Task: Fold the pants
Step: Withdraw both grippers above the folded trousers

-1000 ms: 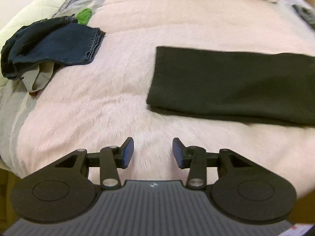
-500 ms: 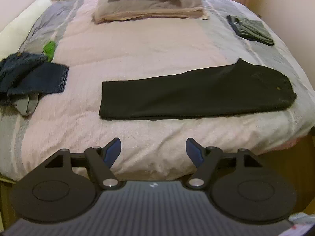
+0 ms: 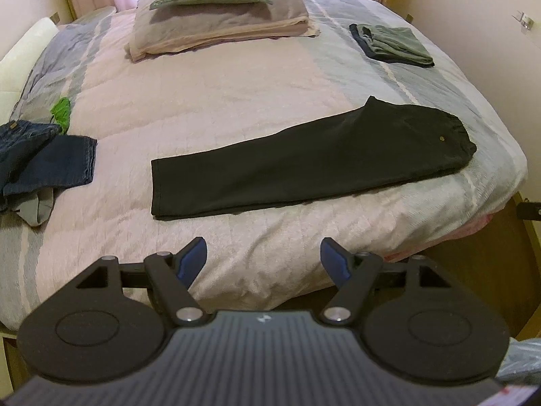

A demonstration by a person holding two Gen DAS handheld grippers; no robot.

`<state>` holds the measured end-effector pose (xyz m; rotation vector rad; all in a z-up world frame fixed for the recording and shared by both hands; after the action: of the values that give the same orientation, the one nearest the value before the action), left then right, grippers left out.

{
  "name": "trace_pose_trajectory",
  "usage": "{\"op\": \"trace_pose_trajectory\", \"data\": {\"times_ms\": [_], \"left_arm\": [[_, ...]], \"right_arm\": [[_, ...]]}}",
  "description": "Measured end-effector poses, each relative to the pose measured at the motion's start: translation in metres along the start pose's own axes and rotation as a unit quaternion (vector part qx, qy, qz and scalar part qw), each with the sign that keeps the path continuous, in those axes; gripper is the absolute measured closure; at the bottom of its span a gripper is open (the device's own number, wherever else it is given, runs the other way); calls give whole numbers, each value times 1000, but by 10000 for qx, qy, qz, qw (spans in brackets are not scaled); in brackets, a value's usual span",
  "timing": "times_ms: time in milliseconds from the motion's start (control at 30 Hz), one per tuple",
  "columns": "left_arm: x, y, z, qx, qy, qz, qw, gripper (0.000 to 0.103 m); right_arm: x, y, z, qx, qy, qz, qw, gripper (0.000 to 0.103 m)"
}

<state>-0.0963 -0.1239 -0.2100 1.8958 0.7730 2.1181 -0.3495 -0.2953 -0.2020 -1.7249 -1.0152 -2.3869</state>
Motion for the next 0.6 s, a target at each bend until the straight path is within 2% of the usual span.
{"op": "trace_pose_trajectory", "data": {"times_ms": [300, 600], "left_arm": [[-2, 2, 5, -2, 64, 32, 10000, 29], [-4, 4, 3, 25, 91, 78, 9999, 29]], "right_arm": [[-4, 4, 13, 177, 39, 83, 9998, 52], [-11, 4, 9, 216, 21, 213, 9995, 51]]}}
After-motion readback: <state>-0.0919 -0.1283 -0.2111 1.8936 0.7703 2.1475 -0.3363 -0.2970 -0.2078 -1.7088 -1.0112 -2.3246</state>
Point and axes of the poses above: each gripper's, at about its wrist camera, not at the fingertips, and x roughly against the way its jaws point, z to its left, y to its top, the point moved 9 cm from there along -x, roughly the way its jaws point, and after that the axes turned 6 degrees about -x, right-handed, at the moved point
